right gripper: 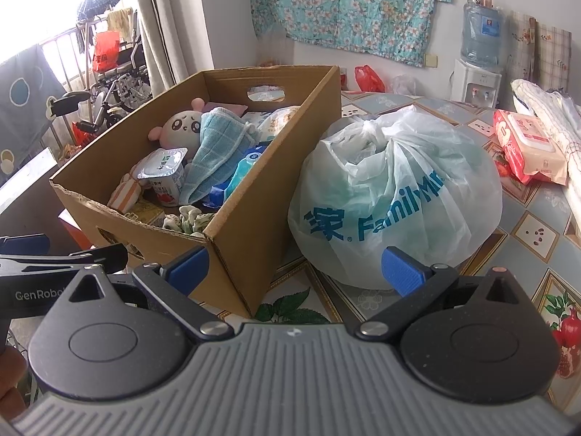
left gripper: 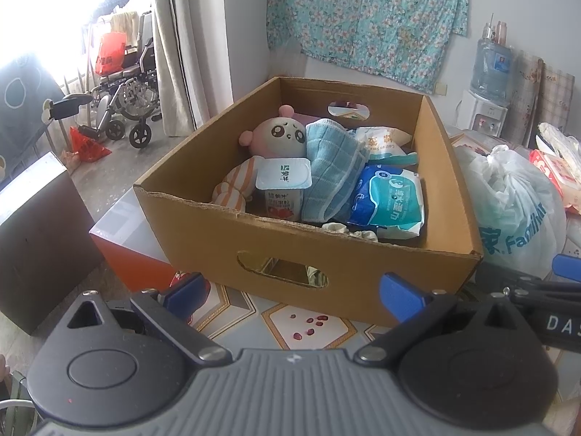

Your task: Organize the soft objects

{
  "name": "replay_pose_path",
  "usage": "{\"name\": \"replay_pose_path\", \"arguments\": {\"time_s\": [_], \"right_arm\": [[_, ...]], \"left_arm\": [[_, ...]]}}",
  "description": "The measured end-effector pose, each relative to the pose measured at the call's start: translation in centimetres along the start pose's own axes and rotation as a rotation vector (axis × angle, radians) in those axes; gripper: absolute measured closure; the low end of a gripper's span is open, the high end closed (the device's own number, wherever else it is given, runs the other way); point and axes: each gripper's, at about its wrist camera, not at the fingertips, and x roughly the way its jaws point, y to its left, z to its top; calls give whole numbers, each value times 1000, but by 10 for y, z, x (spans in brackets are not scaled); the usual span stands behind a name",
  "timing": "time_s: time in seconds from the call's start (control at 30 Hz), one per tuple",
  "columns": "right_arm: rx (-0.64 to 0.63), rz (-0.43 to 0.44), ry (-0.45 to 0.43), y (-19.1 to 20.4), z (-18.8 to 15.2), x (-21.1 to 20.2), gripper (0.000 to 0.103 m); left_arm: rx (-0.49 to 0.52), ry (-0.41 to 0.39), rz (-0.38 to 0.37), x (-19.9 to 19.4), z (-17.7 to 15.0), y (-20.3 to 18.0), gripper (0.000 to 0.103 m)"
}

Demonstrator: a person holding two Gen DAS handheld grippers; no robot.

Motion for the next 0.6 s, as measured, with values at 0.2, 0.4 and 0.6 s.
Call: {"name": "replay_pose_path", "arguments": {"time_s": [0.2,0.4,0.6], "right_arm": [[0,2,4,0,-1,1,1],[0,2,5,0,-1,1,1],[1,3,6,0,-1,1,1]], "left_arm": [[0,1,0,0,0,0,0],[0,2,1,0,0,1,0],[1,1,3,0,-1,1,0]]}}
